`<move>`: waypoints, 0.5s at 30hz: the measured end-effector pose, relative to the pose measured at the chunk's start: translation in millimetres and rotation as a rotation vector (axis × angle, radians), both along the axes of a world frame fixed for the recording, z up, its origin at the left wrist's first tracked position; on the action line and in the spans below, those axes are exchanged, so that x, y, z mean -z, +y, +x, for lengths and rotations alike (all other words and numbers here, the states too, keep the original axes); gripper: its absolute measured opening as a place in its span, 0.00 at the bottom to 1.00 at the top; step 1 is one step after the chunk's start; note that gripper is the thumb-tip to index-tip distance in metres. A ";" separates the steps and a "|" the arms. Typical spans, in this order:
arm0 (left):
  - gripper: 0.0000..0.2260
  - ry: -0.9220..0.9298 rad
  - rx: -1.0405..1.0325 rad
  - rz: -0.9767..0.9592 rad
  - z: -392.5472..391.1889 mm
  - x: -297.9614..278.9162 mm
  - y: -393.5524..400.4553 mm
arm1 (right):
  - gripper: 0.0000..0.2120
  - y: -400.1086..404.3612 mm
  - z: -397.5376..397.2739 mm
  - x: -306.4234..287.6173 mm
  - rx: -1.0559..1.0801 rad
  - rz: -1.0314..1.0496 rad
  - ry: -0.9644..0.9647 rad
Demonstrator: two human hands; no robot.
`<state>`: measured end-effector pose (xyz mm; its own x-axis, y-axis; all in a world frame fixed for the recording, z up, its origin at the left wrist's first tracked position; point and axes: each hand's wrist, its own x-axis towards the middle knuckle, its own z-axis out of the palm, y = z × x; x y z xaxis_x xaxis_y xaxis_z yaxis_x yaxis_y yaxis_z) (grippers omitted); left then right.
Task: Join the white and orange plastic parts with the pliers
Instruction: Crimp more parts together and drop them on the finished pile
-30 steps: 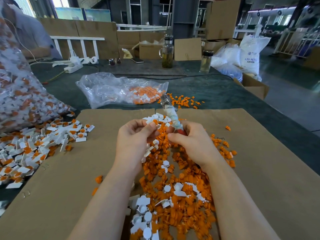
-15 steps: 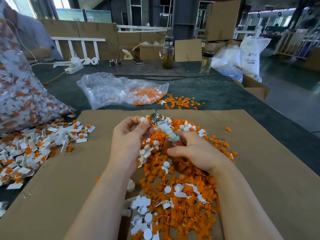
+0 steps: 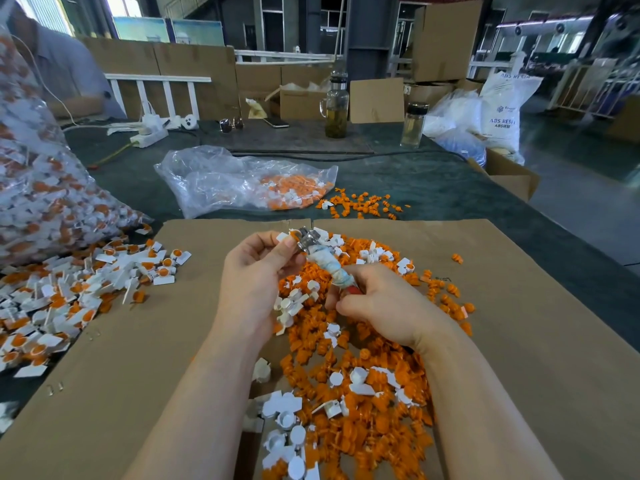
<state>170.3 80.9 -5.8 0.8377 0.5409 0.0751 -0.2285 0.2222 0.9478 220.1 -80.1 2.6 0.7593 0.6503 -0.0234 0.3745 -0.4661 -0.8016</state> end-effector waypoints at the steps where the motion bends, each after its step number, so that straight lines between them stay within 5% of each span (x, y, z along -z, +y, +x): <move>1: 0.05 0.003 -0.001 -0.003 -0.1 0.0 0.0 | 0.11 0.7 -0.5 -0.7 0.000 -0.010 -0.011; 11: 0.03 0.049 0.005 -0.132 -0.2 0.8 3.9 | 0.04 6.2 0.1 4.4 0.019 -0.047 -0.095; 15: 0.04 0.074 -0.084 -0.404 -3.0 -0.6 24.7 | 0.05 7.3 3.5 10.5 0.127 -0.046 -0.198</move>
<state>167.3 105.6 -5.2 0.7845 0.5812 -0.2161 -0.1960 0.5631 0.8028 223.6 -72.8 -7.9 0.8277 0.5510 0.1065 0.4583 -0.5541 -0.6950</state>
